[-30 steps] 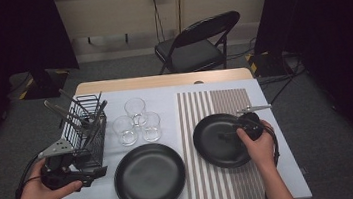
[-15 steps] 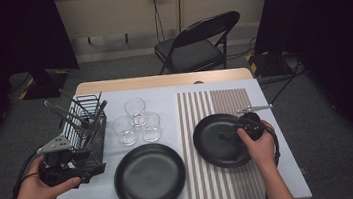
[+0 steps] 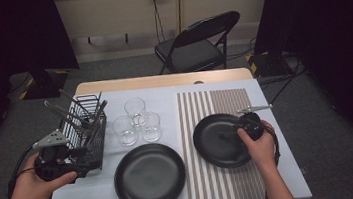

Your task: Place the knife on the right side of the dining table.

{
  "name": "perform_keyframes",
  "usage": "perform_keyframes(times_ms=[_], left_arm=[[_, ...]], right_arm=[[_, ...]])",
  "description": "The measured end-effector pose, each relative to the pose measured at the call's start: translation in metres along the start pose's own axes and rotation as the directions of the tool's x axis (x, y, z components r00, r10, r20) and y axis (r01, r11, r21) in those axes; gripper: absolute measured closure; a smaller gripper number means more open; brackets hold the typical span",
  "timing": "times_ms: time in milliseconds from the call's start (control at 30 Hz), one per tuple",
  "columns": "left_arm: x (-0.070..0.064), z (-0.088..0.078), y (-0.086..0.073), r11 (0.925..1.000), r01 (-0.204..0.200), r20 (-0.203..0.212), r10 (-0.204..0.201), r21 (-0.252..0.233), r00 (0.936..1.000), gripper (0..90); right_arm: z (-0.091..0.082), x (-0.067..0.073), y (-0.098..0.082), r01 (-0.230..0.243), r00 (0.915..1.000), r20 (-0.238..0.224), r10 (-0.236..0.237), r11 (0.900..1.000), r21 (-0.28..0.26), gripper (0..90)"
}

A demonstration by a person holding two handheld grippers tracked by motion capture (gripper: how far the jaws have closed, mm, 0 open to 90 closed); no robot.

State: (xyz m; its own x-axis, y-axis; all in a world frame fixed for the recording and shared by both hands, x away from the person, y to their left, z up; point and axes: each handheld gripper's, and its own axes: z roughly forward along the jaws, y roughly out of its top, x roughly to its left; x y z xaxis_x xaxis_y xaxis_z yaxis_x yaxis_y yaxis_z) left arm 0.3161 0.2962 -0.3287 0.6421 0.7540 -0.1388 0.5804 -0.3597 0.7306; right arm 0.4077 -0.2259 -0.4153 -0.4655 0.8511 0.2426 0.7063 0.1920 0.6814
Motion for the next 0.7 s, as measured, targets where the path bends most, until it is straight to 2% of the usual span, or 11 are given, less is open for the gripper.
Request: perform_keyframes(times_ms=[67,167,200,233,533,700], left_arm=[[0.0,0.0,0.002,0.9998,0.018,-0.003,-0.018,-0.006,0.9998,29.9],[0.001,0.001,0.004,0.9996,0.025,-0.002,-0.025,-0.009,0.9997,30.5],[0.002,0.001,0.005,0.9999,0.013,-0.004,-0.013,-0.004,0.9999,31.0],[0.002,0.002,0.005,0.9998,0.02,-0.007,-0.02,-0.008,0.9998,31.5],[0.005,0.002,0.013,0.9997,-0.011,-0.023,0.011,-0.02,0.9997,37.1],[0.008,0.003,0.015,0.9997,-0.011,-0.041,0.01,-0.022,0.9991,39.4]], right_arm=[[0.0,0.0,0.0,0.0,1.0,-0.001,0.0,1.0,0.001,21.4],[0.0,0.0,0.0,-0.001,1.0,-0.008,0.001,1.0,0.001,21.3],[0.0,0.0,0.0,-0.002,1.0,-0.01,0.002,1.0,0.0,21.3],[0.001,0.0,-0.001,-0.003,1.0,-0.009,0.003,1.0,-0.001,21.4],[0.001,-0.003,-0.002,-0.012,0.9999,-0.008,0.012,1.0,0.003,21.4],[0.0,-0.003,-0.001,-0.012,0.9999,-0.011,0.013,1.0,0.004,21.4]])
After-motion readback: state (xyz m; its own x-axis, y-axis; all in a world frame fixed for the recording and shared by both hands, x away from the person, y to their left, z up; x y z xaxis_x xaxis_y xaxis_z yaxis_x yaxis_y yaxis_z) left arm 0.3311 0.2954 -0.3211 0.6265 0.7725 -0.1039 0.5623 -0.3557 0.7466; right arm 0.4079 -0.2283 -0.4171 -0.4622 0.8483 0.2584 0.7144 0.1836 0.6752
